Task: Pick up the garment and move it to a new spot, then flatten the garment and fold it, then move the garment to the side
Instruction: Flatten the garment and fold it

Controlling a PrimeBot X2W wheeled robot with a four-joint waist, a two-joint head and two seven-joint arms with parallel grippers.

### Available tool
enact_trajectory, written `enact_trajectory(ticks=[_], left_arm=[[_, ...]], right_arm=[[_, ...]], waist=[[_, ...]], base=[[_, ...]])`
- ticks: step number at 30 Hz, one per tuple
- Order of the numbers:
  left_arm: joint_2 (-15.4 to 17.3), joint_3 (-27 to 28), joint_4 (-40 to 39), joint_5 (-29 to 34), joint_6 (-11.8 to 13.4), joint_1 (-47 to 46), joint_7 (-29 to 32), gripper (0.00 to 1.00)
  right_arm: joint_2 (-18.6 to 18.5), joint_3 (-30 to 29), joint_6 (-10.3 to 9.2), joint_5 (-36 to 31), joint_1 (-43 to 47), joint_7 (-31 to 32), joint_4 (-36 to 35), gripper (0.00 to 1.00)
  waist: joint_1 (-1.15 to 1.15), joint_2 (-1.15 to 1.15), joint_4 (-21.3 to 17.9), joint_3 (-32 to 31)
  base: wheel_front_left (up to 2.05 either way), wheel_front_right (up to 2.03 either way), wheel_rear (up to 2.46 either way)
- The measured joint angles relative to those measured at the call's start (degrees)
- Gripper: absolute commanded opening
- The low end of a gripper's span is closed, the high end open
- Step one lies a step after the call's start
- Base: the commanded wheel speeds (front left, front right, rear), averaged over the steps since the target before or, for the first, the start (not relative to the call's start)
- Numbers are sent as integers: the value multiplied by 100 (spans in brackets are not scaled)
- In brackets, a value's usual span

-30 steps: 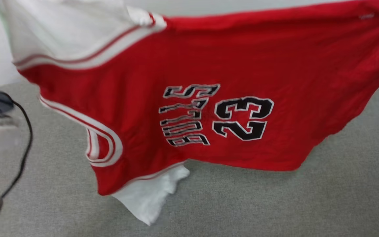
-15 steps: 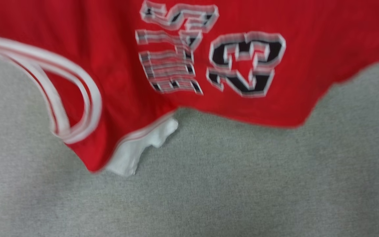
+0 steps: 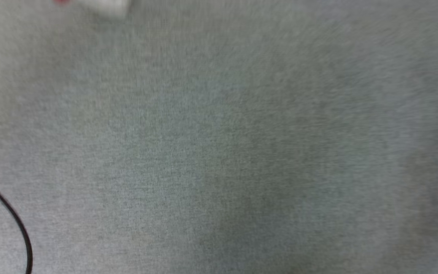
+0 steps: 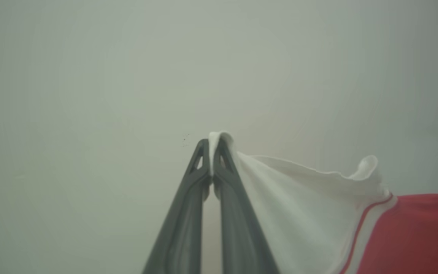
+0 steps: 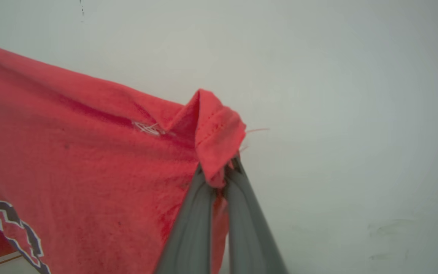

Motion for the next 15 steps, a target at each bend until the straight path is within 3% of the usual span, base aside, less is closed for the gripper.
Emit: enact_trajectory(ticks=[8, 11, 15], left_arm=[[-648, -371, 1833, 463, -313, -1309, -645, 0], [-891, -428, 2481, 442, -425, -1304, -1006, 0], [-1067, -491, 2719, 350, -498, -871, -1298, 0]], right_arm=[[-94, 465, 1, -583, -1226, -992, 1434, 0], [-68, 692, 1, -738, -1303, -1504, 2058, 0], [-55, 933, 0, -791, -1033, -1818, 2418, 0]], waist=[[0, 0, 184, 743], [0, 0, 290, 914], [0, 0, 357, 919]], base=[[0, 0, 0], [0, 0, 0], [0, 0, 0]])
